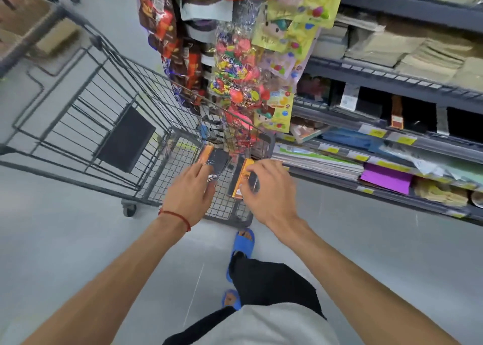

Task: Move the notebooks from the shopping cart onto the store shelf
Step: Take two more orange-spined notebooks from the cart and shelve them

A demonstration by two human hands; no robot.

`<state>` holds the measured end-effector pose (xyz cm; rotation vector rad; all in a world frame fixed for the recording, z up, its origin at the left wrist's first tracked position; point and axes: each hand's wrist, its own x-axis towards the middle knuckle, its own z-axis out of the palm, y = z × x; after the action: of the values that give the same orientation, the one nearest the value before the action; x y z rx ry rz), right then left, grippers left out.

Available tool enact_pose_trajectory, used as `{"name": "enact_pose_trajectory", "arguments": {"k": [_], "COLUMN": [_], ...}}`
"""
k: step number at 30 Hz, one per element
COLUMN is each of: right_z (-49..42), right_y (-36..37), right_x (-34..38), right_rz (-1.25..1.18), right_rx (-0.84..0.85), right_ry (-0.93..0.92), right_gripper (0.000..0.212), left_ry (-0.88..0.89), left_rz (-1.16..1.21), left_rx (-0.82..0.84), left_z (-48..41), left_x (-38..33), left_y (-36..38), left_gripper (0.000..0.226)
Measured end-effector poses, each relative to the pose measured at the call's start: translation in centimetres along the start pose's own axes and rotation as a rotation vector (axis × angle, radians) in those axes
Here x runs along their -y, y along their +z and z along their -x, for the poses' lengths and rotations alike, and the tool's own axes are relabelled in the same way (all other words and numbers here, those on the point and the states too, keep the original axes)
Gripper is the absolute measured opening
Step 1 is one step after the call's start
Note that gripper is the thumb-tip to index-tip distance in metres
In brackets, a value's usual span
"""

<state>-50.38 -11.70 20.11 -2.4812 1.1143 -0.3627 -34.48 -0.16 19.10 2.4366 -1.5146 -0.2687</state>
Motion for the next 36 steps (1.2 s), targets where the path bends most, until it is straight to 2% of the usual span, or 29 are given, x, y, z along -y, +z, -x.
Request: {"name": "enact_pose_trajectory", "arguments": {"k": [4,8,14,21,25,31,36], "right_z": [-4.3,-7.3,-10.1,-11.4,-11.8,-11.8,-12.1], "right_y": [2.8,5.1,9.6,17.3,22.4,27.9,31.7], "right_x": [0.5,1.4,3.1,5.6,6.3,5.3,3.1], "right_rz": [0.022,0.028,0.023,-0.001,-0.005,0.05,0.061], "right_rx": [0.083,0.161,0.21,0.188,0.184,0.183,0.191], "right_ry": [0.032,0.053,0.163,0.422,0.51,0.561,0.572], "right_gripper": [0.032,0.036,0.04,0.032,0.033,0.033,0.033], "left_ry": [-0.002,-0.01,-0.031,0.024,0.038,-0.049,-0.24], "left_rz": [-0.022,-0.004,0.044,0.069,0.06,0.104,0.216], "left_rx": [0.087,0.115,0.215,0.448,0.55,0.626,0.643], "left_z": [-3.6,-6.4,-9.8,-12.7,-14.1,-16.4,-18.6], "left_x": [3.1,6.0,11.2,18.9,22.8,25.7,26.1], "left_y": [0.4,0.8,2.5,6.9,9.8,15.6,22.5], "left_gripper": [0.027,0.023,0.022,0.03,0.031,0.04,0.07]}}
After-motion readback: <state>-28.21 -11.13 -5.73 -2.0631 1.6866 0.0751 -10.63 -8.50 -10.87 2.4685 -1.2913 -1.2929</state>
